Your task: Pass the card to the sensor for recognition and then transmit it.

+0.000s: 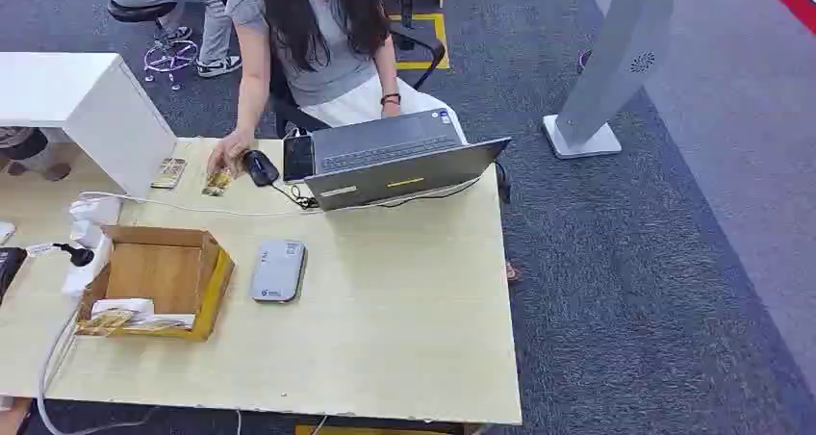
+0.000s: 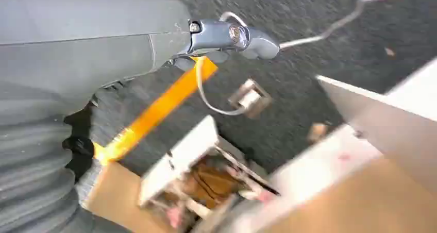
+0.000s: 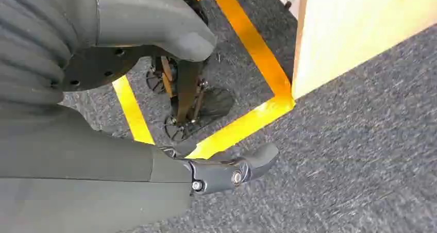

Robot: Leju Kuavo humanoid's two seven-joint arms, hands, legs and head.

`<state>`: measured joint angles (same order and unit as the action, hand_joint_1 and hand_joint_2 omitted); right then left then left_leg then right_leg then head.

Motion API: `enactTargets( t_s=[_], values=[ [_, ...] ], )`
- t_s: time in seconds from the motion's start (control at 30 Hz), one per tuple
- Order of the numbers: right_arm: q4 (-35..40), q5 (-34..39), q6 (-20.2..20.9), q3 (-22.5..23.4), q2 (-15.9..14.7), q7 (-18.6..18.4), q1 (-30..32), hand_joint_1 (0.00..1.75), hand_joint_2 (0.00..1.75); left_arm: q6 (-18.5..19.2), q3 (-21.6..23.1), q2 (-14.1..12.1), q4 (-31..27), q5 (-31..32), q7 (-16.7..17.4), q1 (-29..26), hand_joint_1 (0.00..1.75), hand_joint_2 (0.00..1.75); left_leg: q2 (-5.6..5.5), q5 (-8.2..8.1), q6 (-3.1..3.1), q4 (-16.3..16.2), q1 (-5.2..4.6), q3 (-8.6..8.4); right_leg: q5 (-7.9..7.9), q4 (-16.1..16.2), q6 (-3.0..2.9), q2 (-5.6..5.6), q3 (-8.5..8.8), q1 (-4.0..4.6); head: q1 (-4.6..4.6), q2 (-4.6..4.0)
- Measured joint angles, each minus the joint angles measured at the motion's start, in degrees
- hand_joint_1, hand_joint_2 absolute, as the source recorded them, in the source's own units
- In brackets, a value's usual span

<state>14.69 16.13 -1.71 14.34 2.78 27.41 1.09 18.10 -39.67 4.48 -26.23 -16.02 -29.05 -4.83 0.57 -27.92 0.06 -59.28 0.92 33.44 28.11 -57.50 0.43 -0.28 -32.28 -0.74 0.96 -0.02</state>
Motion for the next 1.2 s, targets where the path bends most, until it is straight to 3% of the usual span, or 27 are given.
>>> enactTargets(
  t_s=[0.03,0.3,0.93,0.97,1.2],
  values=[
    [-0.13,0.0,-0.33,0.22,0.02,-0.07,-0.04,0.0,0.0,0.5,-0.77,0.5,-1.31,0.44,-0.02,-0.04,0.0,1.75,0.0,0.0,0.0,0.0,0.0,0.0,0.0,0.0,0.0,0.0,0.0,0.0,0.02,0.0],
    [-1.07,-1.16,-3.87,1.42,0.15,-2.93,-0.13,0.0,0.0,0.56,-1.45,3.76,-14.99,0.63,-1.16,-3.79,0.0,1.75,0.0,0.0,0.0,0.0,0.01,0.0,0.0,0.0,0.0,0.0,-0.01,0.01,0.02,0.0],
    [-3.06,-9.77,-13.77,-0.77,0.9,-18.04,-0.72,0.0,0.0,-3.78,3.71,10.01,-51.34,-1.42,-6.03,-14.33,0.0,1.75,0.0,0.0,0.0,0.0,0.02,-0.02,0.0,0.0,0.0,0.0,0.01,0.01,0.02,0.0],
    [-3.15,-10.34,-14.05,-1.12,0.94,-18.93,-0.73,0.0,1.75,-3.94,4.04,10.29,-53.18,-1.51,-6.16,-14.7,0.0,1.75,0.0,0.0,0.0,0.0,0.02,-0.02,0.0,0.0,0.0,0.0,0.0,0.01,0.0,0.0],
    [-3.63,-15.02,-16.33,-4.35,1.18,-25.47,-0.78,0.0,1.75,-5.49,6.58,12.17,-67.39,-1.79,-8.11,-17.19,0.0,1.75,-0.01,0.0,0.0,0.0,0.01,-0.02,0.0,0.0,0.0,-0.01,0.01,0.01,0.0,0.0]
  ],
)
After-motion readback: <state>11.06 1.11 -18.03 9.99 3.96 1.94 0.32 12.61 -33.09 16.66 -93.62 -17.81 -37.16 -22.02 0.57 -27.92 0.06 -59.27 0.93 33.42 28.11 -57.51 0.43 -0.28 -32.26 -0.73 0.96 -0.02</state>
